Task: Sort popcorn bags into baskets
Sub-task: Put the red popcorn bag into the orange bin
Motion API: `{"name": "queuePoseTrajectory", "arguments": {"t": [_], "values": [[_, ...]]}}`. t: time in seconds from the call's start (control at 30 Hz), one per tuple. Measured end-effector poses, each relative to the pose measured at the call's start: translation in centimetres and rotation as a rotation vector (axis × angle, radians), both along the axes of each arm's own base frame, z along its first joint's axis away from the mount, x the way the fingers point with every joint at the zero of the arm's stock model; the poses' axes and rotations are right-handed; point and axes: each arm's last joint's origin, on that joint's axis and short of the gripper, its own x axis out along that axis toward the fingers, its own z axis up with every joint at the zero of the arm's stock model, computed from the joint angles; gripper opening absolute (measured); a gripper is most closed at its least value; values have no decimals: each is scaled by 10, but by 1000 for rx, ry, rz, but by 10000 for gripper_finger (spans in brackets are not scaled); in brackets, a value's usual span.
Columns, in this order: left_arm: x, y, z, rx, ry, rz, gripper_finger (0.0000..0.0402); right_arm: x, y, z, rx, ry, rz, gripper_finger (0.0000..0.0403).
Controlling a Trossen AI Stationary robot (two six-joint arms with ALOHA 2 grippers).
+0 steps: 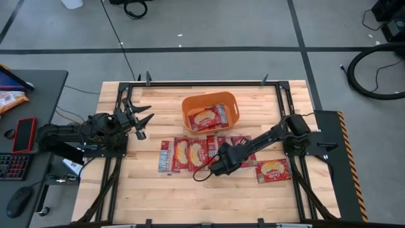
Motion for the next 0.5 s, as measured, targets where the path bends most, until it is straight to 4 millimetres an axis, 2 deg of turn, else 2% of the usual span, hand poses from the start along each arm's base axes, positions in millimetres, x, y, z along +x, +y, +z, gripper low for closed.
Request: {"name": "queuePoseTrajectory", "arguments": {"t": [0.13,0.27,0.37,0.5], "values": [[0,0,-1,-10,3,-3,164,1,-7,-12,-32,78,-7,231],[1,0,-3,-26,25,-6,164,-2,-12,-19,0,132,-23,230],[1,0,-5,-36,37,-8,164,-7,-15,-23,11,168,-57,204],[1,0,-6,-59,42,-12,164,-11,-18,-27,43,205,-82,145]]}}
